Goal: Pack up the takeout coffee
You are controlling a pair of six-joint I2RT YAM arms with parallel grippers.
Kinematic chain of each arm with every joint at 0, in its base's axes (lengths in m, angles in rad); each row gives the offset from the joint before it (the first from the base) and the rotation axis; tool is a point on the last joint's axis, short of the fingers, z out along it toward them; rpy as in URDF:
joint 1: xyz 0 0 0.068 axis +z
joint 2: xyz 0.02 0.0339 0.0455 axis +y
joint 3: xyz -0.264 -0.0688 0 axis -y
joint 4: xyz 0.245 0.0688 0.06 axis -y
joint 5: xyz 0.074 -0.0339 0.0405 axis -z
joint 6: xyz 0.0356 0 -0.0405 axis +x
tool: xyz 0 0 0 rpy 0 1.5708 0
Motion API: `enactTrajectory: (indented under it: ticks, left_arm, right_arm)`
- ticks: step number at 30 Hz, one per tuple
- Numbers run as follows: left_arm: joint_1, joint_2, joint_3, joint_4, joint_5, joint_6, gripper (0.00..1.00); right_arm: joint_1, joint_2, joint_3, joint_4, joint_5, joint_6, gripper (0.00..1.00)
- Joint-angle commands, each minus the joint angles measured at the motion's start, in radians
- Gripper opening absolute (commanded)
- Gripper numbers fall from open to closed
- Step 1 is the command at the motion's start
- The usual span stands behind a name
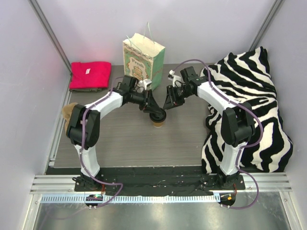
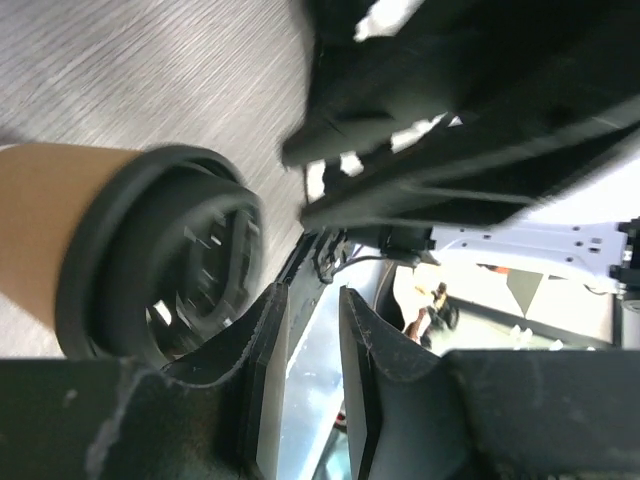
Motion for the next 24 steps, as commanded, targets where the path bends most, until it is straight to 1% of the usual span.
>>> enactTrajectory:
  ticks: [1,2,4,6,8,9,10,12,18,24]
  left_arm:
    - [0.063,-0.165,-0.033,-0.016,-0.031,-0.003,0.31]
    - [0.076,-0.197,-0.05,-0.017,-0.04,0.001,0.31]
    - [0.105,-0.217,-0.083,-0.065,-0.055,0.043,0.32]
    - [0.126,-0.24,-0.119,-0.105,-0.1,0.07,0.31]
    - [0.134,-0.243,-0.139,-0.12,-0.126,0.106,0.3]
    - [0.134,-0.239,-0.152,-0.145,-0.137,0.121,0.29]
    - [0.133,-0.237,-0.164,-0.143,-0.144,0.126,0.25]
    - [0.133,-0.224,-0.187,-0.136,-0.157,0.132,0.22]
    - [0.119,-0.159,-0.153,-0.154,-0.157,0.155,0.22]
    - [0.105,-0.107,-0.126,-0.154,-0.16,0.172,0.26]
  right_arm:
    - [-0.004,-0.063,0.052,-0.009,-0.014,-0.013,0.38]
    - [-0.004,-0.062,0.053,-0.01,-0.014,-0.015,0.38]
    - [-0.004,-0.055,0.055,-0.009,-0.017,-0.007,0.38]
    - [0.001,-0.048,0.061,0.002,-0.029,0.005,0.39]
    - [0.008,-0.045,0.067,0.009,-0.025,0.011,0.39]
    - [0.017,-0.042,0.066,0.013,-0.023,0.011,0.38]
    - [0.022,-0.037,0.064,0.016,-0.02,0.011,0.39]
    - [0.036,-0.029,0.064,0.017,0.0,0.007,0.39]
    - [0.053,0.004,0.066,0.011,0.053,-0.018,0.38]
    - [0.06,0.027,0.062,0.006,0.07,-0.032,0.38]
